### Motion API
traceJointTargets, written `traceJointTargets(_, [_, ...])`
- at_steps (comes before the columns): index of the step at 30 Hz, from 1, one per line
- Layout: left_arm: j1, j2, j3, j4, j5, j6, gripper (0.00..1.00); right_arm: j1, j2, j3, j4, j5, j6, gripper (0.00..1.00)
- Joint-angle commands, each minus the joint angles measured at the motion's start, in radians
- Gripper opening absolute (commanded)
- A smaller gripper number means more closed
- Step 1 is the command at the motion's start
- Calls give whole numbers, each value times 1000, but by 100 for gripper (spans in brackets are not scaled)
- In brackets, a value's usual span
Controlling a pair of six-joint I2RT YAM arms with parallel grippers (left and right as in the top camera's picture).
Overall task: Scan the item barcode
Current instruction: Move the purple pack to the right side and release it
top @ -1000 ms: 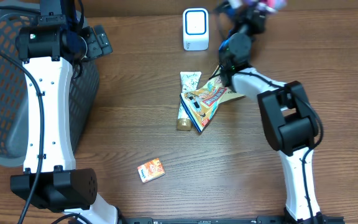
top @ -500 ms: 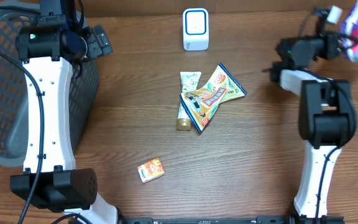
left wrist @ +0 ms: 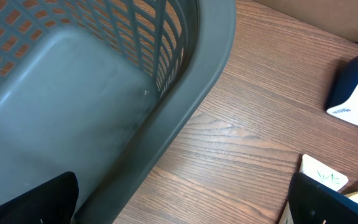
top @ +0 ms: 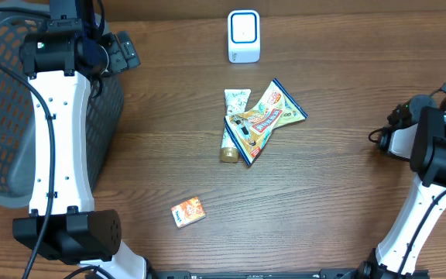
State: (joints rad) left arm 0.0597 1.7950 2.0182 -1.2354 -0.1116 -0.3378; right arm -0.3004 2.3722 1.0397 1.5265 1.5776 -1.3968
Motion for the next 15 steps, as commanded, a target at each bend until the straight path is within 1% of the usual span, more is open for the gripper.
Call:
traceJointTargets(1, [-2,12,-2,-10,8,1,100,4,-27,2,57,-5,92,100])
traceJointTargets(5, [-2,12,-2,-10,8,1,100,28,-27,34,57,-5,88,100])
traceJointTargets(9, [-2,12,-2,-10,8,1,100,90,-45,90,57,-5,82,100])
traceJointTargets(12, [-2,12,-2,-10,8,1,100,177,-55,161,57,-5,84,100])
traceJointTargets(15, [-2,12,-2,-10,8,1,100,296,-55,261,44,-5,92,100])
